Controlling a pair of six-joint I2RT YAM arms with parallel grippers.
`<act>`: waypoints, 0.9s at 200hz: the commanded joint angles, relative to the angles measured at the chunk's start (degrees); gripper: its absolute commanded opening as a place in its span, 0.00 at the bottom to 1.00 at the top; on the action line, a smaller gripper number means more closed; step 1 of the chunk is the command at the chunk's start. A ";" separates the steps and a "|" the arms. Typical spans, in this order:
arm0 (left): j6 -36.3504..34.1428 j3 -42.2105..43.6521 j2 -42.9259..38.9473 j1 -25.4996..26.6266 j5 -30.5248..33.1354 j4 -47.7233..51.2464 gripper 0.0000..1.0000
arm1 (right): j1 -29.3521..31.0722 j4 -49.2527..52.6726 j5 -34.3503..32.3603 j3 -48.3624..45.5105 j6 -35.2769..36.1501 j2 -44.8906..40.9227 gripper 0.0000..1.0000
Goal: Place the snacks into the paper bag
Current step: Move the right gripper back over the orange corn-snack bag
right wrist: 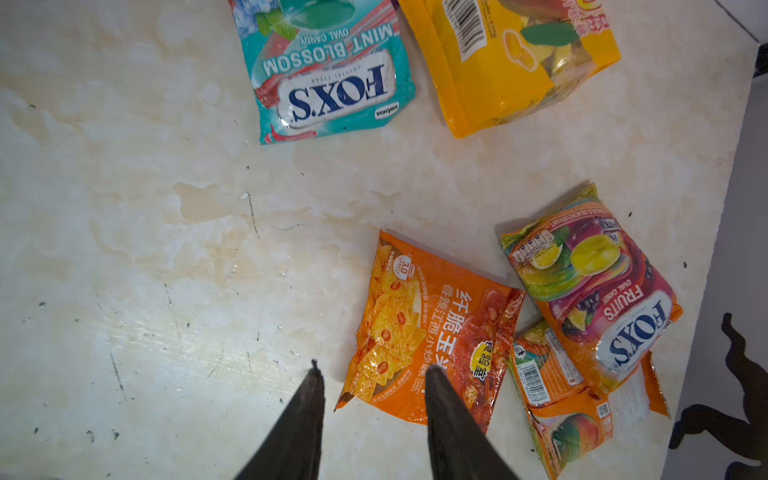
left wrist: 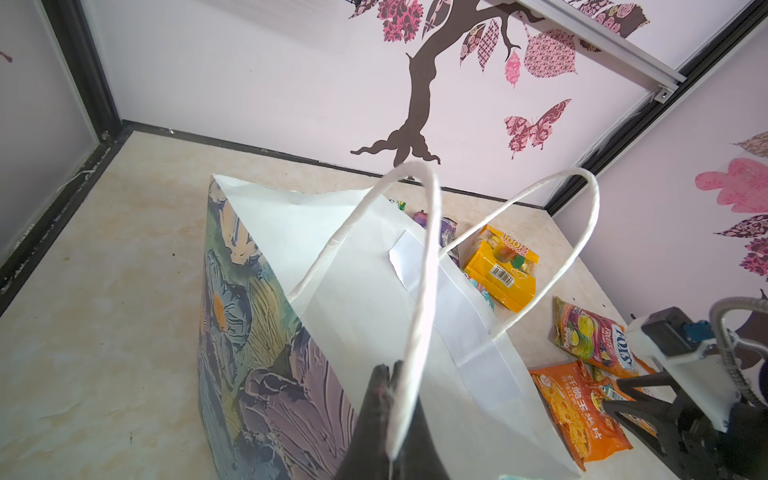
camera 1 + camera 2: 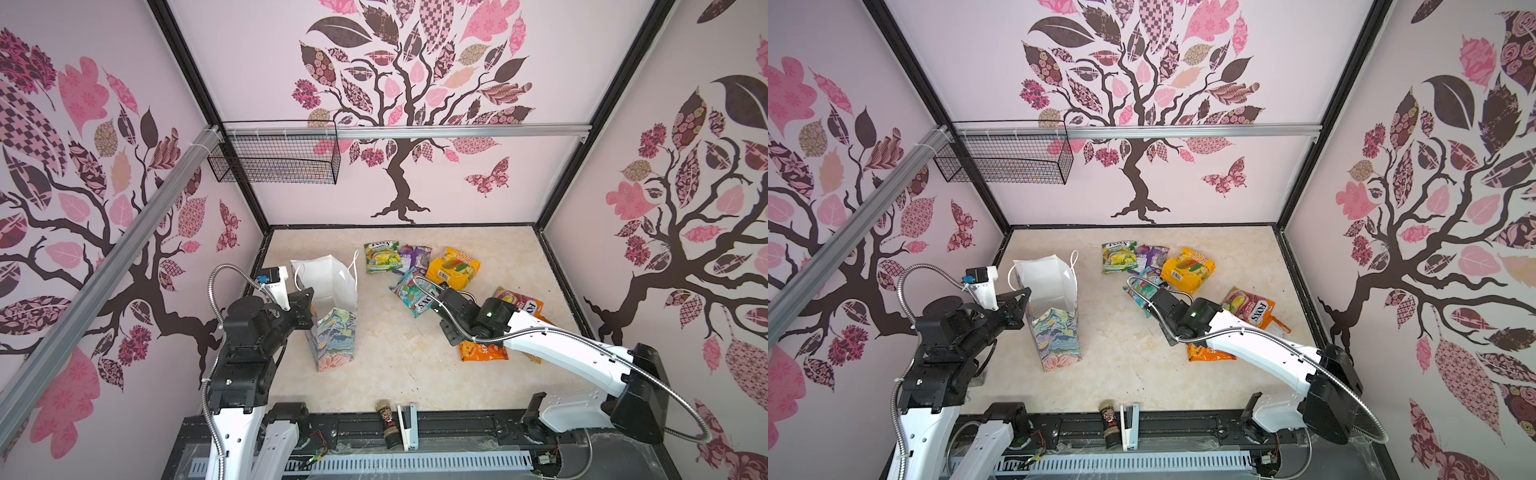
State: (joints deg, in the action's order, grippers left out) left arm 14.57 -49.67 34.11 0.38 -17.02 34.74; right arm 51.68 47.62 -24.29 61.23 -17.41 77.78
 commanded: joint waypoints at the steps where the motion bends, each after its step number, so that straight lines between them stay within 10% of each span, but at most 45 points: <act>1: -0.78 0.48 0.15 -0.21 -0.39 -2.05 0.00 | 0.12 0.05 -1.26 -1.06 -1.15 2.61 0.42; 180: -0.09 1.05 -0.49 -0.23 -1.59 -2.74 0.00 | -4.07 -5.02 0.53 -5.76 -4.52 12.75 0.42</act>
State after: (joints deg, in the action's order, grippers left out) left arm 14.63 -49.67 33.67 0.34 -17.28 34.13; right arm 48.18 42.17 -23.09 55.37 -19.84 90.13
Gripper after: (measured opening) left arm 0.051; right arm 0.420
